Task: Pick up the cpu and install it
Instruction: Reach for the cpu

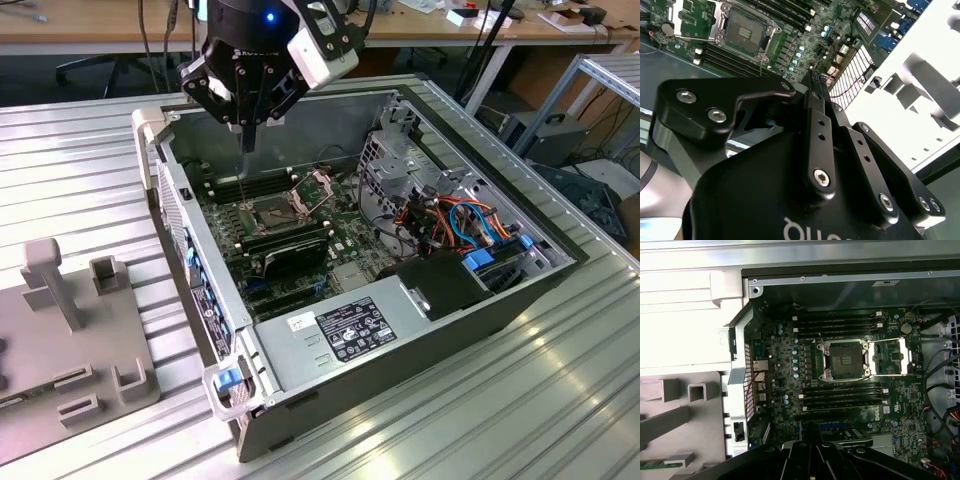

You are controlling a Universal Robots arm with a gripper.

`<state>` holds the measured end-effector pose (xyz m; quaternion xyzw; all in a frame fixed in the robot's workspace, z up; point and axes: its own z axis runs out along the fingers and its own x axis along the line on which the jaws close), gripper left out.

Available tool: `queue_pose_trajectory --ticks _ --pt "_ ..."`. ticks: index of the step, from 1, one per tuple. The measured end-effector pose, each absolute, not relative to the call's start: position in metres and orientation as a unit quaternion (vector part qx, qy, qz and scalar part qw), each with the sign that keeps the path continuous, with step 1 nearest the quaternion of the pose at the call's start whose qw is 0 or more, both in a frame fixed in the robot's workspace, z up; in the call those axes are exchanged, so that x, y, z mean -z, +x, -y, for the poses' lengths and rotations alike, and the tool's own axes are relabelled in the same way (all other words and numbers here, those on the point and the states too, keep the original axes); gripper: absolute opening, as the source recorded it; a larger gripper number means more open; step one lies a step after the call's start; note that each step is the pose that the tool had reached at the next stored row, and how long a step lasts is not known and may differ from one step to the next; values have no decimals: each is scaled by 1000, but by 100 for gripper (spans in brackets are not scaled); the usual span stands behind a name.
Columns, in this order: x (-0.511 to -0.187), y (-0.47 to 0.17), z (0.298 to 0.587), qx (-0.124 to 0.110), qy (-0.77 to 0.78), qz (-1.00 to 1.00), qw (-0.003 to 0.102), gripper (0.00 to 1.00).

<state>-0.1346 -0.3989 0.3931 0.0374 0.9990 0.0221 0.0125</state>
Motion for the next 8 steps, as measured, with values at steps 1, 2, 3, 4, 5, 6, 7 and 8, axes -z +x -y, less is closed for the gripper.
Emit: queue_pose_trajectory --ticks 1,2,3,4,5,6,7,8 --pt "-393 -136 399 -22 37 -999 12 11" --pt "-393 -137 399 -22 37 -999 13 11" --pt "-393 -138 399 -22 37 -999 12 11" --pt "-393 -139 399 -22 37 -999 13 11" --pt "-393 -140 399 -22 37 -999 12 11" --pt "-393 -141 399 -22 37 -999 12 11" --pt "-393 -143 399 -22 37 -999 13 11" --pt "-393 -144 399 -22 37 -999 12 11"
